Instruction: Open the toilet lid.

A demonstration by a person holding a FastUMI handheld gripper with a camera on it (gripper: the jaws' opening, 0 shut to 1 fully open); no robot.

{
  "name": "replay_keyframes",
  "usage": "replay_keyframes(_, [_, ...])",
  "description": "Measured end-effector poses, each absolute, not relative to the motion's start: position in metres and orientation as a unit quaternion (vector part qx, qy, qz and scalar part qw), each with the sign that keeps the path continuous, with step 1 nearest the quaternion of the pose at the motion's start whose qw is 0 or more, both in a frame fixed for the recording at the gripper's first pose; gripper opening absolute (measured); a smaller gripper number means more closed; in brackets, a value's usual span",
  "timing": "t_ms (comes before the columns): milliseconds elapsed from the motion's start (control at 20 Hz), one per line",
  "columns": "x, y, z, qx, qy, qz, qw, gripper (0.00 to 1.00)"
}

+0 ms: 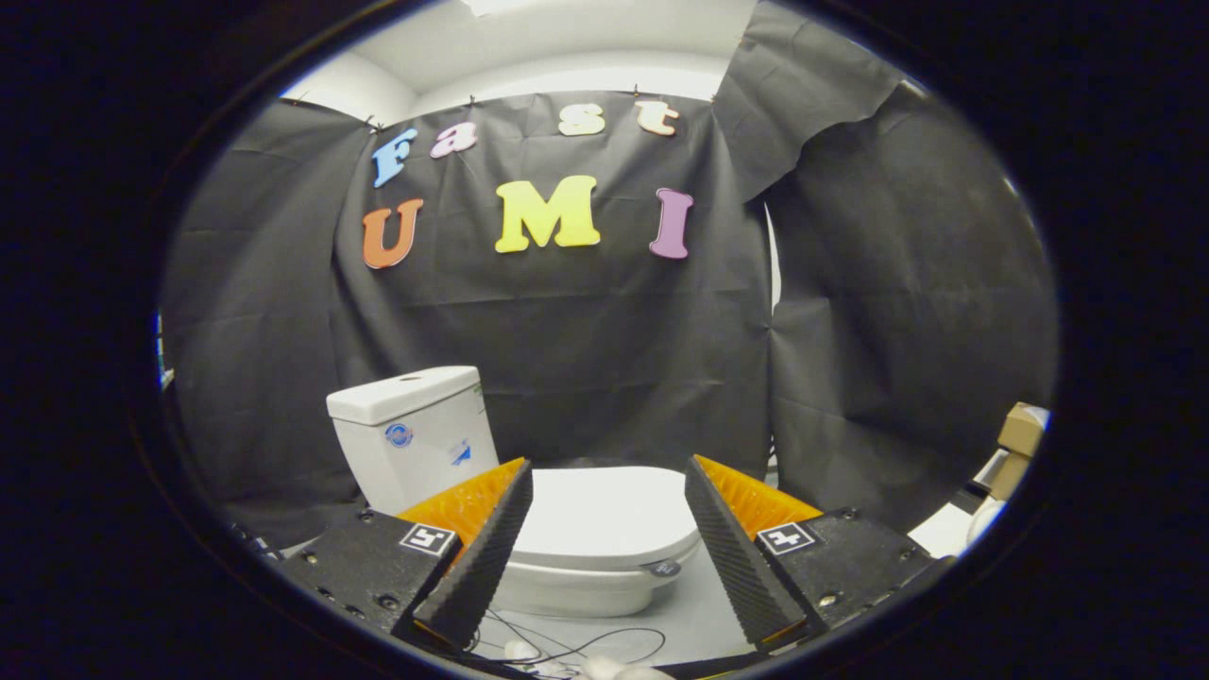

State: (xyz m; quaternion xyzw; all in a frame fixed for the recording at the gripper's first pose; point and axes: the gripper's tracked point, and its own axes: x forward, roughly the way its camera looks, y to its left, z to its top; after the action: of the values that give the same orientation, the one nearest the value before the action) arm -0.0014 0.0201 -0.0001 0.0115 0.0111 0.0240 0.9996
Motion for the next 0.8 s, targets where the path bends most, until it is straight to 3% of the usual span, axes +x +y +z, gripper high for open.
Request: replay_keyframes(800, [0.099, -0.004, -0.015, 0.091, 0.029, 0.047, 0.994, 1.0])
